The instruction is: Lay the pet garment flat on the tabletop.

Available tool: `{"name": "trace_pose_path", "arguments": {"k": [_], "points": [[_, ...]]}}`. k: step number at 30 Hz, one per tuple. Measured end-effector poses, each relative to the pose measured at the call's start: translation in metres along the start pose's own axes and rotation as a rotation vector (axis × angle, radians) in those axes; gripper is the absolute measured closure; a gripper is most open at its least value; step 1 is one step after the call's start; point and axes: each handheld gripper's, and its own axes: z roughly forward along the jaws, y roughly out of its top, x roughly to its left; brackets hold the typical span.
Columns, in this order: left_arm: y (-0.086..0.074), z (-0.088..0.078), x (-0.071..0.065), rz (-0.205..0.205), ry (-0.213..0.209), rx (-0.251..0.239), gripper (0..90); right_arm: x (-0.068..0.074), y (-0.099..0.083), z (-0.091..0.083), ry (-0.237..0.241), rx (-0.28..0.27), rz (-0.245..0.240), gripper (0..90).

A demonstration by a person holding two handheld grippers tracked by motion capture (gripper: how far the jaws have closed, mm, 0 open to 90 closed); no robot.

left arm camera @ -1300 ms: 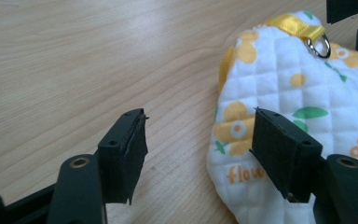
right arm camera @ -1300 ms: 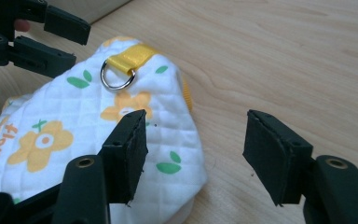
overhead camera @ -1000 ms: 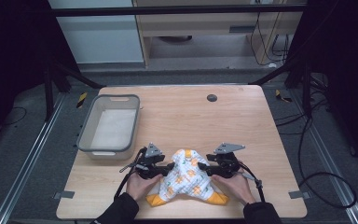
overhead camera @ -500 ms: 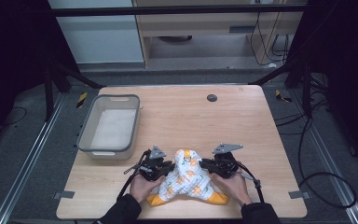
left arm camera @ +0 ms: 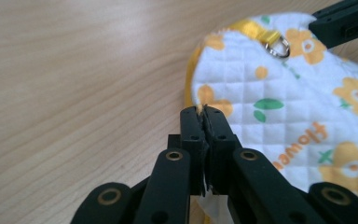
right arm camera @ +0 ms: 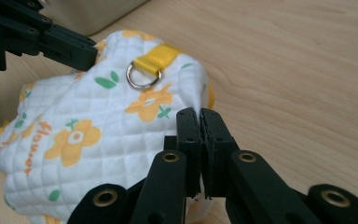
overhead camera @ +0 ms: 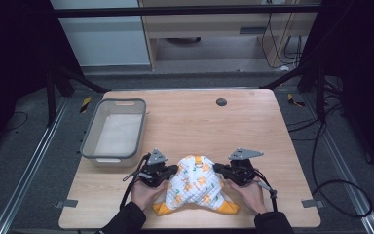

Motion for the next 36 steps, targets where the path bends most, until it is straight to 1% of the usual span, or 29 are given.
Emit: {"name": "trace_pose_path", "arguments": {"k": [1,2,4,6,8,10,11,12,15,16,18,20,22,24,25,26,27,28,30,31,32,33,34,35,36], "points": [[0.002,-0.005,0.000,0.001,0.000,-0.021,87.8,0.000,0.000,-0.003,-0.001,-0.015,-0.001,87.7],[0.003,-0.008,-0.001,0.002,-0.002,-0.030,87.9,0.001,0.001,-0.007,-0.006,-0.033,0.006,87.8],[0.006,-0.016,-0.002,0.001,-0.005,-0.059,88.0,0.002,0.002,-0.011,-0.012,-0.055,-0.001,88.0],[0.010,-0.025,-0.005,0.015,-0.003,-0.086,88.0,0.004,0.005,-0.015,-0.014,-0.080,-0.008,88.1],[0.014,-0.031,-0.009,0.022,-0.006,-0.108,88.1,0.007,0.009,-0.020,-0.019,-0.107,-0.023,88.2],[0.021,-0.039,-0.014,0.028,-0.015,-0.141,88.1,0.010,0.014,-0.026,-0.026,-0.127,-0.033,88.2],[0.023,-0.042,-0.015,0.032,-0.019,-0.149,88.1,0.012,0.017,-0.031,-0.028,-0.148,-0.047,88.2],[0.025,-0.044,-0.016,0.036,-0.020,-0.159,88.1,0.013,0.019,-0.033,-0.032,-0.157,-0.051,88.2],[0.034,-0.053,-0.021,0.061,-0.019,-0.190,88.1,0.017,0.027,-0.042,-0.046,-0.205,-0.066,88.2],[0.037,-0.056,-0.023,0.066,-0.017,-0.206,88.1,0.018,0.029,-0.044,-0.053,-0.215,-0.072,88.3],[0.045,-0.061,-0.024,0.072,-0.017,-0.237,88.1,0.020,0.036,-0.048,-0.068,-0.253,-0.083,88.4],[0.054,-0.066,-0.026,0.088,0.000,-0.269,88.1,0.022,0.045,-0.052,-0.085,-0.297,-0.087,88.7],[0.062,-0.069,-0.026,0.095,0.006,-0.295,88.1,0.024,0.054,-0.054,-0.110,-0.333,-0.098,88.8],[0.070,-0.071,-0.026,0.103,0.025,-0.332,88.1,0.025,0.062,-0.054,-0.132,-0.365,-0.109,88.8],[0.075,-0.072,-0.024,0.094,0.026,-0.363,88.0,0.025,0.066,-0.053,-0.147,-0.387,-0.115,88.8],[0.079,-0.070,-0.021,0.084,0.035,-0.384,88.0,0.025,0.071,-0.051,-0.168,-0.408,-0.112,88.7],[0.082,-0.068,-0.019,0.077,0.048,-0.396,87.9,0.025,0.075,-0.047,-0.192,-0.427,-0.108,88.6],[0.086,-0.064,-0.014,0.066,0.072,-0.408,87.8,0.023,0.078,-0.044,-0.212,-0.434,-0.110,88.4],[0.094,-0.050,-0.003,0.024,0.123,-0.413,86.5,0.015,0.088,-0.031,-0.267,-0.425,-0.100,85.6],[0.097,-0.041,0.006,-0.023,0.146,-0.407,83.3,0.009,0.093,-0.023,-0.296,-0.407,-0.095,80.2],[0.099,-0.033,0.013,-0.066,0.159,-0.392,76.1,0.001,0.098,-0.012,-0.328,-0.366,-0.092,73.0],[0.099,-0.029,0.018,-0.091,0.167,-0.376,71.3,-0.006,0.100,-0.005,-0.357,-0.320,-0.075,70.6],[0.099,-0.025,0.023,-0.106,0.189,-0.350,67.0,-0.010,0.101,-0.001,-0.380,-0.294,-0.073,68.7],[0.098,-0.022,0.028,-0.109,0.213,-0.327,61.6,-0.015,0.101,0.003,-0.393,-0.265,-0.063,66.9],[0.096,-0.022,0.029,-0.108,0.220,-0.320,56.0,-0.019,0.100,0.003,-0.381,-0.250,-0.041,65.4]]}}
